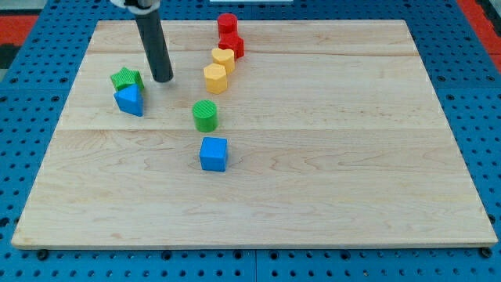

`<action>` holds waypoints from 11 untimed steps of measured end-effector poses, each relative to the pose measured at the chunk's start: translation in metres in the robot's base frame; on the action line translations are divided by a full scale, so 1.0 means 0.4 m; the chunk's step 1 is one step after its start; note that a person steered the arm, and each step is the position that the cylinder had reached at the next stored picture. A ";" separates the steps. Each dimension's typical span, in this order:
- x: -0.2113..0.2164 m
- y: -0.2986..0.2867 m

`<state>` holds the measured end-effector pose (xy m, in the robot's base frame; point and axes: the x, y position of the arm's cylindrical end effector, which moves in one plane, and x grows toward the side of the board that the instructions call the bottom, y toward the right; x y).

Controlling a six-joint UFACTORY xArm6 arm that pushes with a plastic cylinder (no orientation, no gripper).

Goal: Move the green star and the blue triangle away from each other

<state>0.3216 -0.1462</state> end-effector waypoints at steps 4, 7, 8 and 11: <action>0.034 -0.110; 0.158 -0.110; 0.176 -0.087; 0.297 -0.006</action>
